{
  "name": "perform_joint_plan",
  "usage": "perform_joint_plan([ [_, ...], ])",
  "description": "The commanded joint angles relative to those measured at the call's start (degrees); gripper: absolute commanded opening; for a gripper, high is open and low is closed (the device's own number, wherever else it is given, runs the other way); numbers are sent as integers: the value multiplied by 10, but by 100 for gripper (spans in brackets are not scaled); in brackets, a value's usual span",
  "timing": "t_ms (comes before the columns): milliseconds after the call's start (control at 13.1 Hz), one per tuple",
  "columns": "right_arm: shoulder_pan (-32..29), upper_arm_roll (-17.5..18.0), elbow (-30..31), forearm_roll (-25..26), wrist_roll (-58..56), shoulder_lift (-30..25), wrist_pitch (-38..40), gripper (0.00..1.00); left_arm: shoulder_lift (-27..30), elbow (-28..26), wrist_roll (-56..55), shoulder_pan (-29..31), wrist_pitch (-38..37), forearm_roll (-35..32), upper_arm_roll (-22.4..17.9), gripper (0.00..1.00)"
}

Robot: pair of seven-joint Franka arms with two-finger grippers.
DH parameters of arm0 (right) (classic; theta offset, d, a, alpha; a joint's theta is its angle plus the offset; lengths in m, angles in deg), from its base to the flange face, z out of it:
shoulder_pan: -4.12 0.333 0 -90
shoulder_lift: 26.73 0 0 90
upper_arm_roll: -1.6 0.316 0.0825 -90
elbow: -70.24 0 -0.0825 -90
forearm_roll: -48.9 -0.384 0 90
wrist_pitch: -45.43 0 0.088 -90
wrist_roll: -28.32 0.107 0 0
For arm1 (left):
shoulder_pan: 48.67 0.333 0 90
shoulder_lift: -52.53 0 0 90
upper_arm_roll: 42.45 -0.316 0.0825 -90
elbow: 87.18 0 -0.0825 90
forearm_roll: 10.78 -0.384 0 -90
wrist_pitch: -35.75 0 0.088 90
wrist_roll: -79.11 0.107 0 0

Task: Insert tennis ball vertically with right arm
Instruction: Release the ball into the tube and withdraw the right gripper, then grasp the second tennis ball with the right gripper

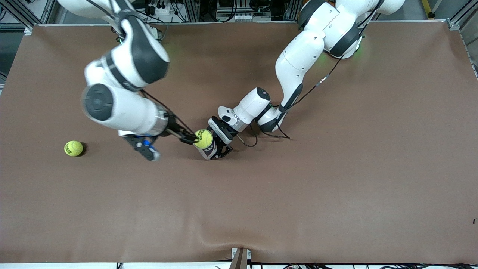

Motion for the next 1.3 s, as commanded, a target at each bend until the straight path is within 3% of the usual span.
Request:
perform_joint_plan([
  [0,-93,6,-2,23,-159,-9,56,100,-2,4,7,-4,7,4,-3,76],
  [306,-207,5,58,82,-413,-6,62,100,-2,4,7,-4,7,4,-3,76],
  [536,-269,5,76,169,-566,5,33,100,-2,4,7,-5,7,4,-3,76],
  [766,-331,5,120,170,-659,14,-43,100,-2,3,7,-4,6,4,-3,76],
  [996,-361,1,211,177,-720,14,-177,100,-2,3,8,-4,7,4,-3,76],
  [1225,-383,-9,232,182,-788,47,-250,100,-3,3,8,-5,6,4,-3,76],
])
